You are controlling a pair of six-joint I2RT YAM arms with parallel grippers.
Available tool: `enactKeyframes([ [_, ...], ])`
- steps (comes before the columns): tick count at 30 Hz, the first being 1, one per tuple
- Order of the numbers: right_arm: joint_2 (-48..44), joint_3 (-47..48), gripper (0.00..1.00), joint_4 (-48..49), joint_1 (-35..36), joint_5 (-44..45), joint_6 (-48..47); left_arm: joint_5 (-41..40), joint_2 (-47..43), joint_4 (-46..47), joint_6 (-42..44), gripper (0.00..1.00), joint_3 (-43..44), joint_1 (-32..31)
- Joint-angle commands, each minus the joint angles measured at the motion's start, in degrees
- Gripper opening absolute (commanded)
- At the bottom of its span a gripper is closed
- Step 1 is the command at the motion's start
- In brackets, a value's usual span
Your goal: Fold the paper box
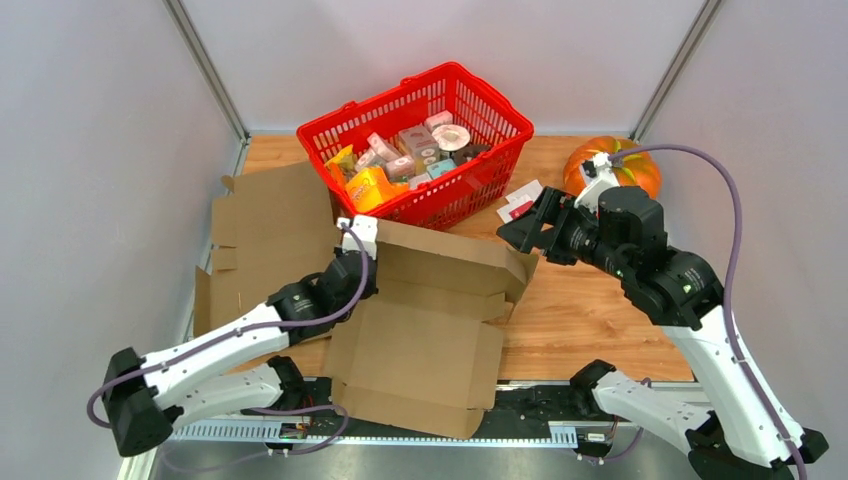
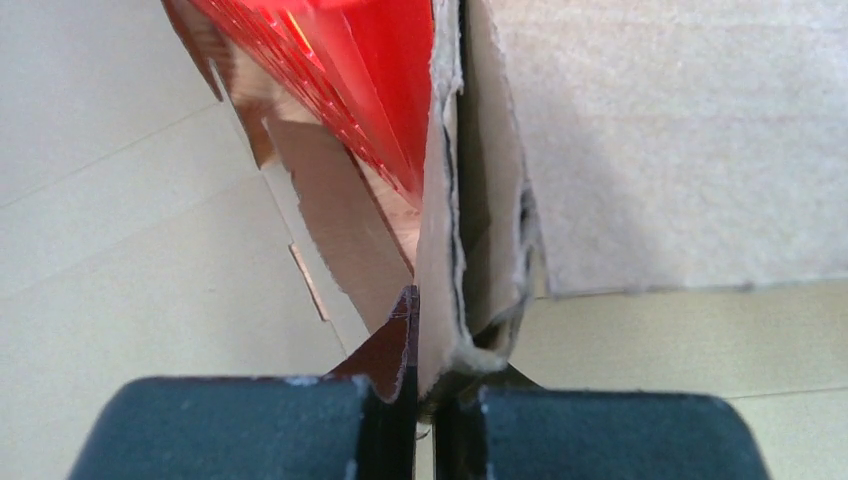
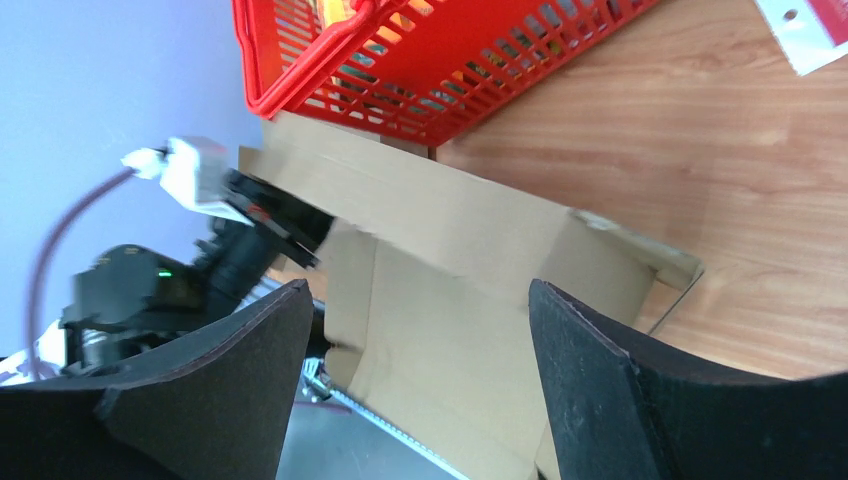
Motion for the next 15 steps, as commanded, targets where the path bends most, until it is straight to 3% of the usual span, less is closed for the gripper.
enactKeyframes([
  [1,-0.6,-0.3,0.83,-0.5,0.0,-5.3,0.2,0.0,-8.9,8.8,0.7,0.0,8.5,0.0],
  [4,-1.1,-1.3,0.88,-0.1,-0.1,-1.0,-2.1,5.8,-8.1,12.3,0.7,0.0,7.4,0.0],
  [8,-1.3,-2.0,0.9,1.9,0.0,-1.9,-2.1,12.1,-0.4,15.8,-1.6,0.0,8.0,0.0],
  [15,-3.6,0.3,0.86,-2.8,0.0,1.6,-3.5,11.8,1.1,21.2,0.1,0.0,9.9,0.0],
])
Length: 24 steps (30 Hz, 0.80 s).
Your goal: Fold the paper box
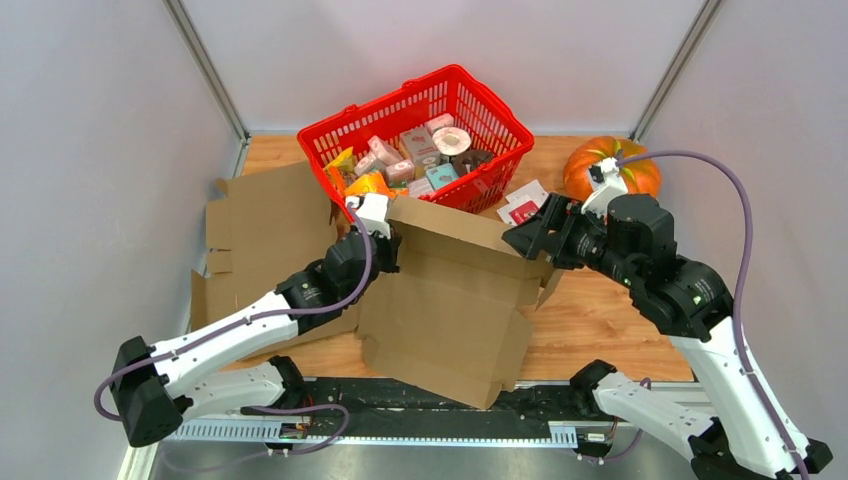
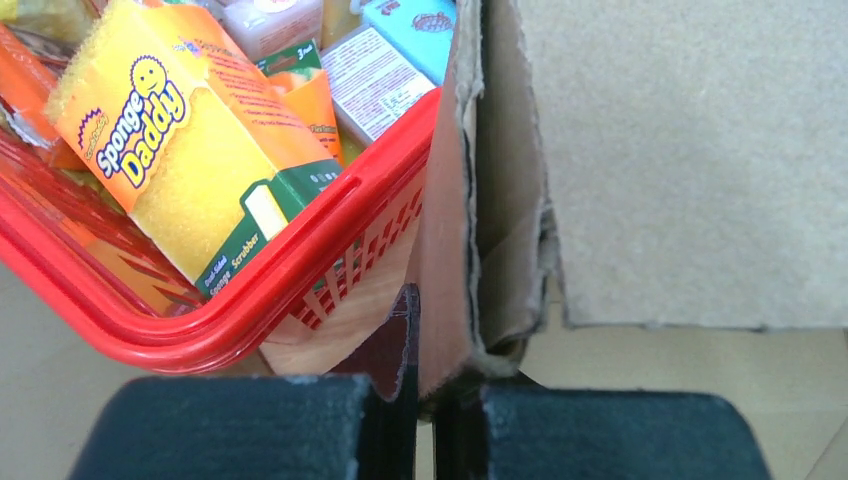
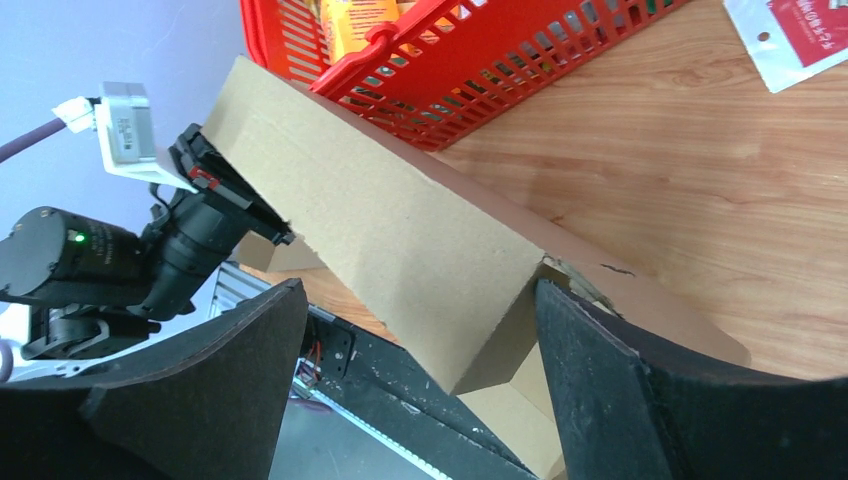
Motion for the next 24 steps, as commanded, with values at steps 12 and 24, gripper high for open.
enactKeyframes([
  [12,-3.9,-3.0,0.69,14.0,0.0,-2.4,21.5,1.9,-3.8,5.8,0.6,0.0,8.3,-0.7],
  [24,-2.1,-1.0,0.68,8.4,-0.1,-3.7,18.8,-6.0,-2.8,-0.7,1.3,0.0,14.8,-0.7],
])
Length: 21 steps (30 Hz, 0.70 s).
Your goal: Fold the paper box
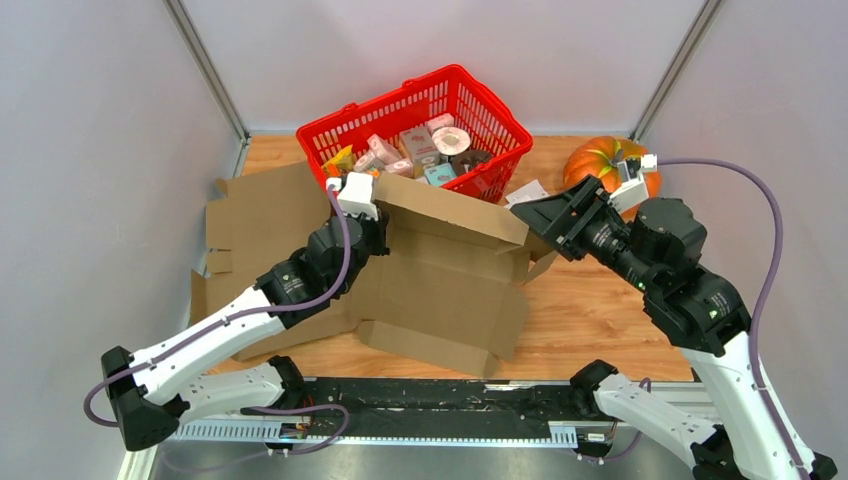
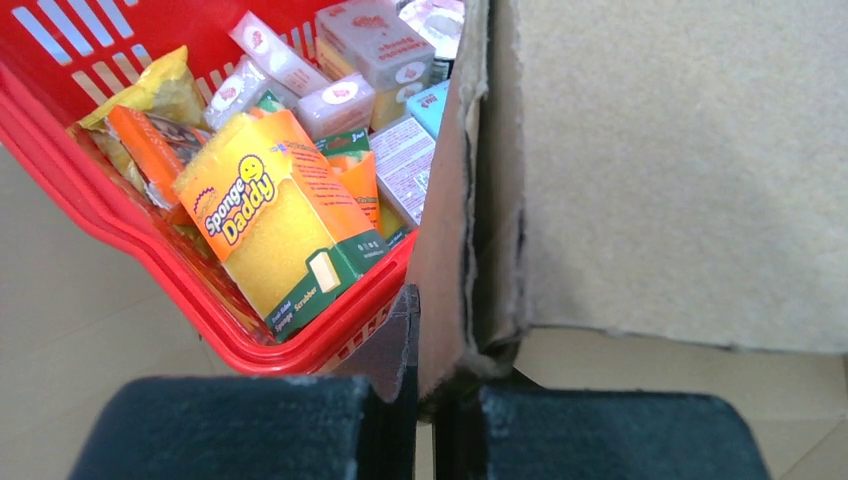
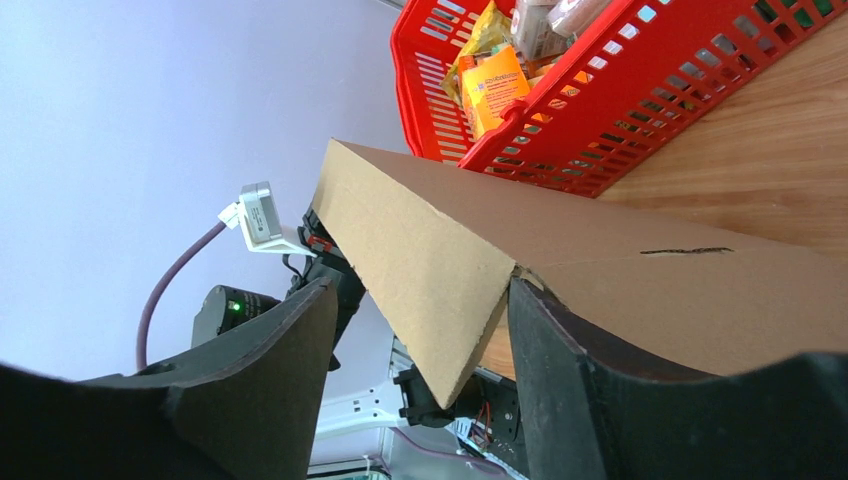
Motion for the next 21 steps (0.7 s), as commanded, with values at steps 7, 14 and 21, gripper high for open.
enactKeyframes([
  [7,0.0,-0.6,0.68,-3.5,0.4,-5.1,-1.5,-2.5,0.7,6.0,1.6,0.0,6.4,-0.8],
  [14,0.4,-2.3,0.54,-0.5,0.5,-4.8,2.7,-0.4,0.6,8.3,1.8,0.0,5.8,-0.9],
  [21,-1.5,-3.8,0.03,2.3,0.4,-0.7,8.6,0.2,0.1,9.4,0.4,0.0,3.9,-1.0],
])
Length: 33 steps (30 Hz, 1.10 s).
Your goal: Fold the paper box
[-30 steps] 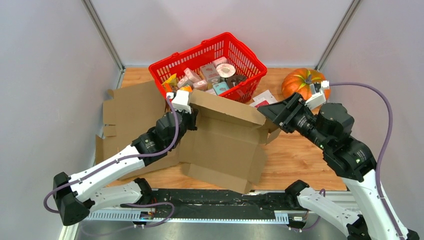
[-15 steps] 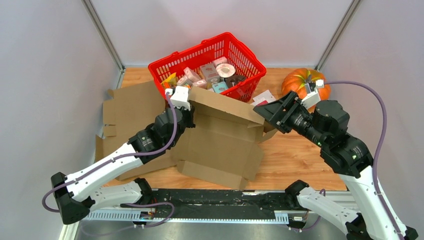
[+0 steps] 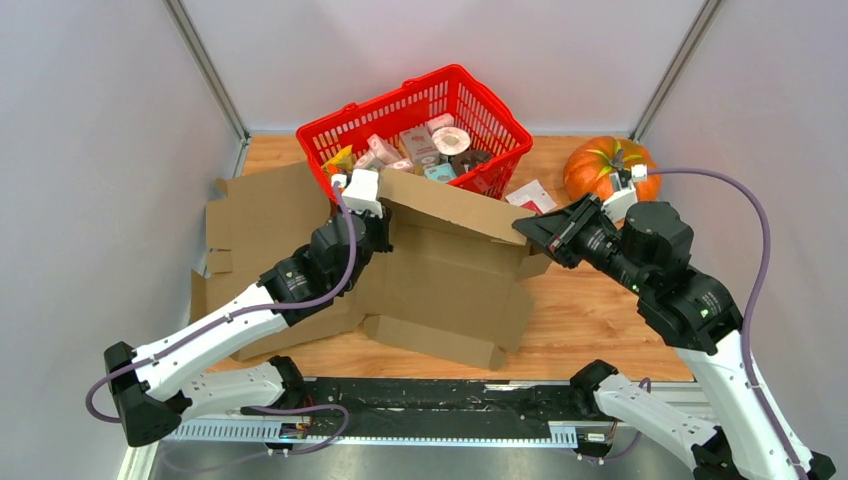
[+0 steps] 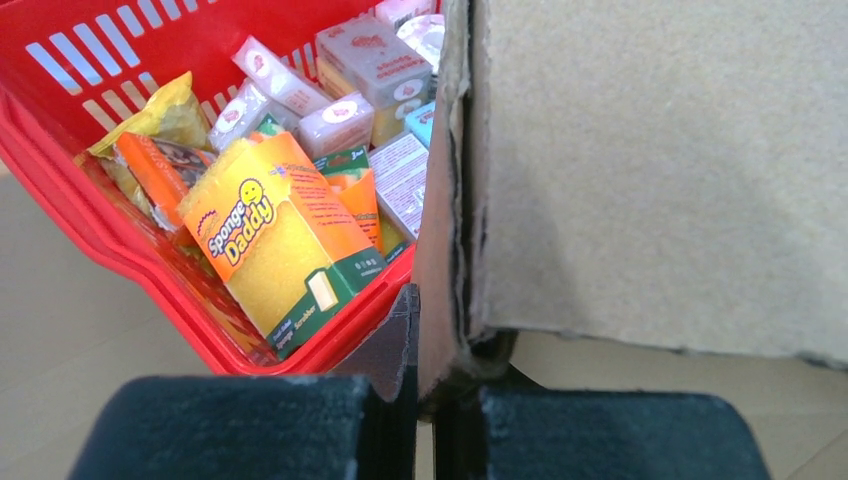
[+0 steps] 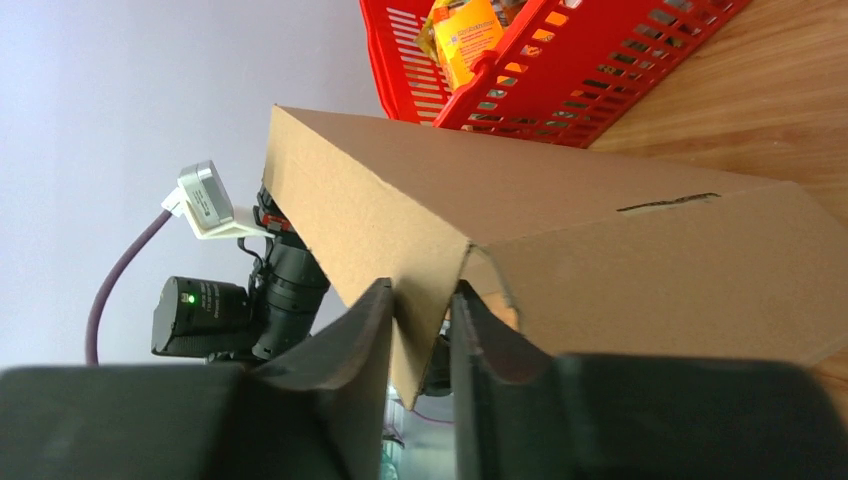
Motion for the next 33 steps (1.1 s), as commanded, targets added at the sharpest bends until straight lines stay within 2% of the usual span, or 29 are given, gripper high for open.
enactKeyframes([
  [1,-0.8,-0.8,0.0,4.1,0.2,0.9,3.2,1.2,-1.5,9.9,-2.5,0.0,1.4,-0.3],
  [3,-0.8,-1.1,0.0,4.3,0.3,0.4,1.3,0.7,-1.6,10.0,-2.9,0.0,1.4,-0.2],
  [4,-0.8,-1.0,0.08,4.2,0.2,0.5,-0.3,-0.2,-1.6,9.9,-3.6,0.0,1.4,-0.3],
  [5,-1.2,-0.9,0.18,4.2,0.3,0.6,-2.6,-1.0,-1.8,9.3,-4.3,0.0,1.4,-0.3],
  [7,-1.5,0.9,0.43,3.0,0.3,1.3,-14.7,-4.3,-1.9,7.7,-6.7,0.0,2.2,-0.2],
  [8,-1.5,2.2,0.67,-1.4,0.3,1.9,-19.6,-5.3,-1.9,5.6,-7.4,0.0,3.4,-0.2],
  [9,-1.5,4.8,0.75,-3.8,0.3,1.3,-26.0,-6.0,-1.9,4.5,-8.0,0.0,4.2,-0.2],
  [10,-1.3,6.2,0.78,-6.3,0.3,0.9,-35.4,-6.9,-1.5,3.4,-8.9,0.0,5.1,-0.2],
  [11,-1.7,7.0,0.8,-10.4,0.3,0.2,-39.8,-7.3,-1.1,0.2,-9.4,0.0,7.6,-0.2],
  [13,-3.2,8.1,0.87,-12.4,0.3,-4.7,-47.9,-7.9,0.8,-3.6,-10.3,0.0,10.7,-0.2],
  [16,-6.8,9.9,0.95,-13.4,0.3,-9.3,-52.5,-9.2,3.7,-13.2,-11.8,0.0,16.4,-0.2],
  [18,-5.9,10.8,0.96,-14.1,0.3,-15.8,-51.9,-10.3,4.7,-16.5,-13.2,0.0,19.1,-0.2],
  [21,-4.1,7.4,0.84,-10.1,0.4,-23.3,-47.0,-12.4,5.8,-20.6,-15.8,0.0,20.7,-0.1],
  [22,-4.4,6.0,0.75,-8.8,0.6,-23.2,-46.1,-12.8,6.1,-22.4,-16.3,0.0,21.0,-0.2],
  [25,-3.4,2.2,0.5,-6.3,1.5,-16.5,-44.8,-13.6,6.7,-25.0,-18.3,0.0,22.3,-0.2],
  [26,-2.9,1.0,0.46,-6.2,2.0,-13.6,-44.7,-13.6,6.8,-25.4,-18.9,0.0,22.5,-0.2],
  [28,-2.0,-0.3,0.4,-4.1,3.7,-10.5,-44.9,-12.9,7.0,-25.3,-19.2,0.0,22.3,-0.2],
  [30,-1.8,-2.2,0.38,-2.3,4.9,-3.8,-45.4,-12.3,7.1,-25.3,-19.5,0.0,22.0,-0.2],
  [31,-1.3,-2.8,0.33,-1.3,5.1,-1.9,-46.1,-12.2,7.2,-25.5,-19.7,0.0,22.0,-0.2],
  [33,-0.7,-4.7,0.29,2.4,5.6,5.5,-46.5,-11.8,7.0,-25.4,-20.2,0.0,21.3,-0.2],
])
